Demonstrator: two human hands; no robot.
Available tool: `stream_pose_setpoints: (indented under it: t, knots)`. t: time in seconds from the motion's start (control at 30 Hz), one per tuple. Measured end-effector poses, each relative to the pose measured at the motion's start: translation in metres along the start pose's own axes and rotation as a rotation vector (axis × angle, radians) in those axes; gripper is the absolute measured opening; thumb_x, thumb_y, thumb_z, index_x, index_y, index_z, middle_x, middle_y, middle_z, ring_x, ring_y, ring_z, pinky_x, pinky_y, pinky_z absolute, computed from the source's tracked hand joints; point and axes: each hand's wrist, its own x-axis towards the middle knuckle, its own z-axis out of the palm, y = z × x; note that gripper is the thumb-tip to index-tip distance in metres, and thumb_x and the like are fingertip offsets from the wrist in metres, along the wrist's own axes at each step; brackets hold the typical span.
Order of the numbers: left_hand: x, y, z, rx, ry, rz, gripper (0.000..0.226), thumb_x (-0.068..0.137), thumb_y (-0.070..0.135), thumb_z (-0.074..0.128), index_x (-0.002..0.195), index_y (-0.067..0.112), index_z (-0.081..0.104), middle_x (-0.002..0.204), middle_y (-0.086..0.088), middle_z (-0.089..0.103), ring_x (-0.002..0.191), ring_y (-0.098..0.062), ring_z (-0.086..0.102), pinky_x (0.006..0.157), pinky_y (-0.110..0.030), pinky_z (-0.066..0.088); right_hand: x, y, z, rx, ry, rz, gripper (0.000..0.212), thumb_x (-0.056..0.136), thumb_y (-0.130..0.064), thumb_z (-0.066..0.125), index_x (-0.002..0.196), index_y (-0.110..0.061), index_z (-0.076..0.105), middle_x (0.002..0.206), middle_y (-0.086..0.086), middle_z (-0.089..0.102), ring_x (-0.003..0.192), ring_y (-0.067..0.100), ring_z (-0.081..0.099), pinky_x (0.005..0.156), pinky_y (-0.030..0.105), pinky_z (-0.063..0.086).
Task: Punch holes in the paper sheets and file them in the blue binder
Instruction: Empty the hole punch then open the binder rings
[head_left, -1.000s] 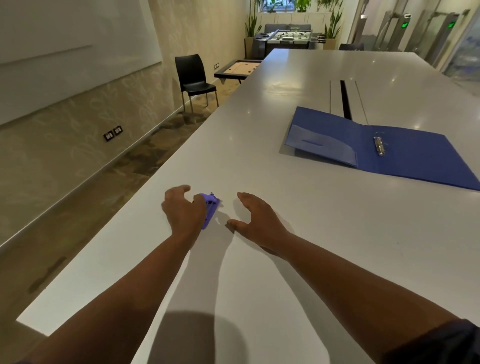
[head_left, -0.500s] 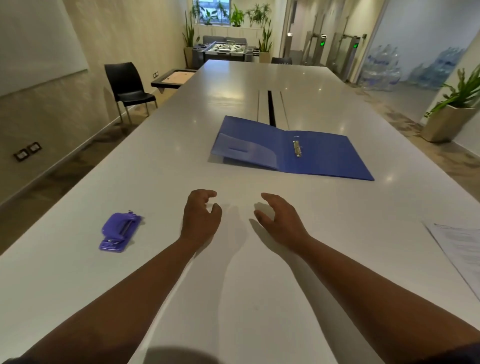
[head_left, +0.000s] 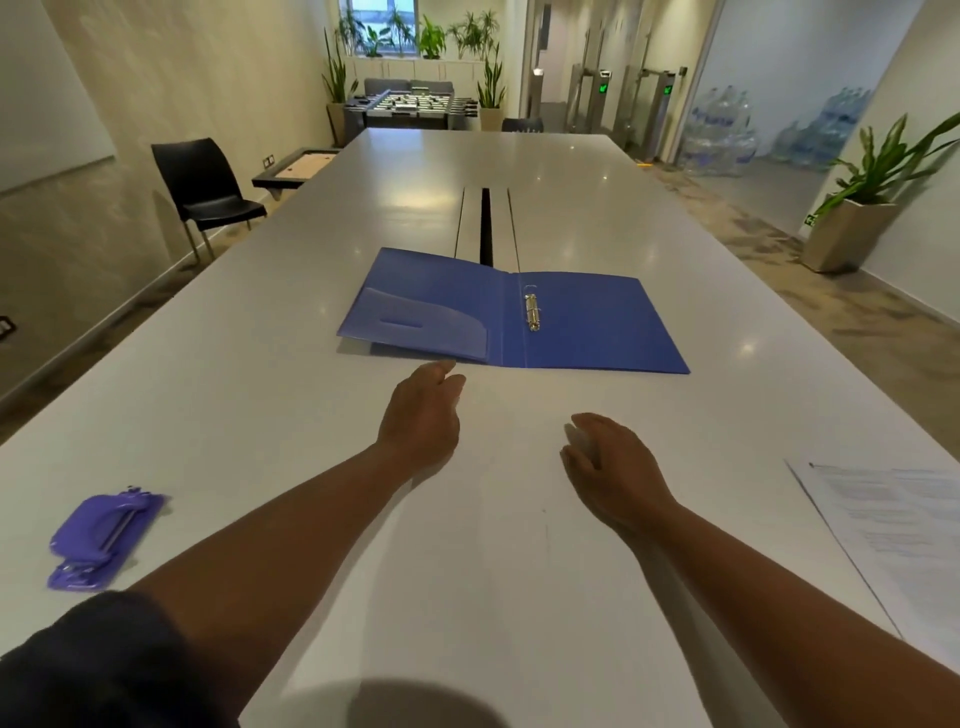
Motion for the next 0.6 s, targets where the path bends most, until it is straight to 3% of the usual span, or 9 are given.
stream_pose_setpoints:
  t: [0.1, 0.13, 0.23, 0.33, 0.5, 0.6]
  knots:
    - [0.031, -0.005, 0.011, 0.153, -0.027, 0.128, 0.041, 0.096, 0.009, 0.062, 0.137, 0.006, 0.060, 0.149, -0.015, 0.053, 0.140, -0.034, 0.047, 0.115, -0.043, 0.037, 0.021, 0.011, -0.009, -0.035, 0.033, -0.019, 0.026, 0.098, -0.034, 0.047, 0.092, -0.018, 0.066, 0.087, -0.001, 0.073, 0.085, 0.025, 0.069, 0.078, 0.039, 0.056]
    - [0.040, -0.006, 0.014, 0.185, -0.049, 0.163, 0.044, 0.093, 0.005, 0.065, 0.136, 0.004, 0.060, 0.147, -0.017, 0.054, 0.139, -0.036, 0.048, 0.114, -0.045, 0.038, 0.029, 0.014, -0.012, -0.008, 0.046, -0.017, 0.026, 0.099, -0.034, 0.049, 0.089, -0.018, 0.068, 0.083, -0.001, 0.073, 0.080, 0.024, 0.068, 0.076, 0.040, 0.056]
    - [0.063, -0.007, 0.022, 0.294, -0.124, 0.237, 0.054, 0.086, 0.002, 0.072, 0.138, 0.006, 0.057, 0.149, -0.017, 0.052, 0.142, -0.037, 0.044, 0.113, -0.046, 0.039, 0.051, 0.021, -0.016, 0.071, 0.068, -0.038, 0.020, 0.101, -0.025, 0.058, 0.108, -0.015, 0.074, 0.100, 0.001, 0.077, 0.090, 0.022, 0.069, 0.084, 0.037, 0.055]
    - [0.082, -0.011, 0.031, 0.390, -0.128, 0.299, 0.049, 0.088, 0.010, 0.074, 0.135, 0.012, 0.059, 0.144, -0.012, 0.056, 0.138, -0.033, 0.049, 0.108, -0.043, 0.044, 0.073, 0.024, -0.010, 0.085, 0.042, -0.044, 0.020, 0.101, -0.023, 0.057, 0.110, -0.014, 0.073, 0.103, 0.004, 0.076, 0.092, 0.024, 0.068, 0.082, 0.036, 0.052]
    - [0.112, -0.014, 0.038, 0.380, -0.084, 0.384, 0.021, 0.098, 0.022, 0.062, 0.116, 0.013, 0.067, 0.116, -0.008, 0.067, 0.111, -0.032, 0.061, 0.088, -0.042, 0.051, 0.111, 0.025, -0.004, 0.074, -0.039, -0.003, 0.027, 0.100, -0.025, 0.060, 0.123, -0.014, 0.069, 0.117, 0.004, 0.074, 0.104, 0.023, 0.066, 0.087, 0.030, 0.046]
    - [0.119, -0.015, 0.042, 0.353, -0.128, 0.392, 0.015, 0.100, 0.023, 0.057, 0.106, 0.014, 0.068, 0.098, -0.004, 0.066, 0.090, -0.026, 0.062, 0.073, -0.038, 0.054, 0.126, 0.028, -0.003, 0.064, -0.118, 0.037, 0.036, 0.098, -0.029, 0.065, 0.132, -0.016, 0.064, 0.120, 0.004, 0.071, 0.106, 0.022, 0.064, 0.093, 0.034, 0.051]
